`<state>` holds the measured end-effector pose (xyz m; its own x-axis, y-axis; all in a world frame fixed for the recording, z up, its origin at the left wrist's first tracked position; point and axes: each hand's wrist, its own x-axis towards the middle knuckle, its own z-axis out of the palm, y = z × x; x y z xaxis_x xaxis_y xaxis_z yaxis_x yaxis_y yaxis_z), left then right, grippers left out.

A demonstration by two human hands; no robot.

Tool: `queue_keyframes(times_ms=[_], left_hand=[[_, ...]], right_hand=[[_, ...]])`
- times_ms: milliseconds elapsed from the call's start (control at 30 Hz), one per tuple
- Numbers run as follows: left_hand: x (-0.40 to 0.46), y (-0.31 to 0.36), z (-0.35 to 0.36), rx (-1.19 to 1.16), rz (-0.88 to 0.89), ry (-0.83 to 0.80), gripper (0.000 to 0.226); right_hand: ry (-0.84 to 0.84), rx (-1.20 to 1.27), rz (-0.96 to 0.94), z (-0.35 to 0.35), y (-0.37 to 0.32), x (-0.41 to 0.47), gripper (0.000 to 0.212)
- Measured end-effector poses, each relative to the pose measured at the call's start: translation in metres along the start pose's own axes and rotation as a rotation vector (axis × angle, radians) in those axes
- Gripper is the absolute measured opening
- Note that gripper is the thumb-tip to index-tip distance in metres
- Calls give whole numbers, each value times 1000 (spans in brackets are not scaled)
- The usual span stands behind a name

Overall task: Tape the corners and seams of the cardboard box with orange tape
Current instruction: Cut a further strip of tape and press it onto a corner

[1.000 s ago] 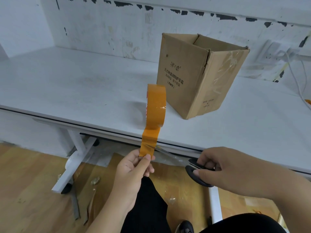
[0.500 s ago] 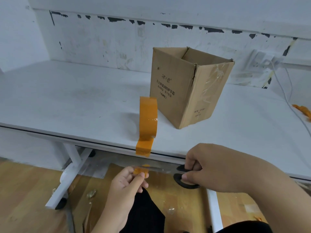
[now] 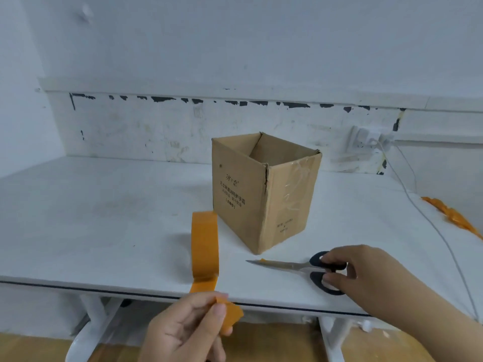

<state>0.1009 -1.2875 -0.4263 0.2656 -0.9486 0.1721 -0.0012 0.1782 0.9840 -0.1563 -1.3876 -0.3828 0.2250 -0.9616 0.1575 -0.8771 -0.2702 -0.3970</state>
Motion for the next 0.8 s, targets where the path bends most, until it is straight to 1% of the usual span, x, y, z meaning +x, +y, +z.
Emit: queue_keyframes(times_ms=[67, 167, 233, 300, 333, 367, 433, 467, 500, 533, 567, 600, 667, 733, 800], left_hand=[[8, 17, 6, 49, 69, -43, 20], [22, 30, 11, 165, 175, -109, 26], [29, 37, 14, 238, 238, -121, 30], [34, 42, 17, 302, 273, -139, 36], [36, 44, 19, 324, 280, -153, 39], [37, 46, 21, 347, 289, -167, 41], [41, 50, 26, 414, 314, -198, 39], [42, 52, 29, 448, 327, -213, 38], [44, 54, 31, 477, 338, -225, 37], [45, 55, 33, 502, 348, -234, 35], [46, 57, 33, 526, 362, -244, 37], [47, 59, 33, 547, 371, -256, 41], [49, 63, 32, 582, 378, -271, 41], [51, 66, 30, 599, 385, -287, 49], [55, 70, 29, 619, 412, -298, 50]], right_hand=[[26, 17, -13, 7, 3, 2, 24], [41, 33, -12, 9, 6, 3, 27], [44, -7, -16, 8, 5, 1, 27], [108, -50, -74, 3, -2, -4, 26], [140, 10, -115, -1, -11, -8, 28], [148, 131, -152, -5, -22, -12, 32], [58, 368, -209, -12, -48, -21, 49], [0, 411, -231, -13, -60, -23, 58], [-28, 421, -258, -12, -68, -25, 61], [-24, 422, -291, -10, -74, -25, 58], [-8, 432, -312, -11, -78, -25, 51], [8, 469, -312, -12, -81, -24, 42], [23, 544, -293, -13, -82, -21, 26], [18, 584, -290, -13, -83, -19, 21], [5, 622, -288, -14, -84, -17, 20]])
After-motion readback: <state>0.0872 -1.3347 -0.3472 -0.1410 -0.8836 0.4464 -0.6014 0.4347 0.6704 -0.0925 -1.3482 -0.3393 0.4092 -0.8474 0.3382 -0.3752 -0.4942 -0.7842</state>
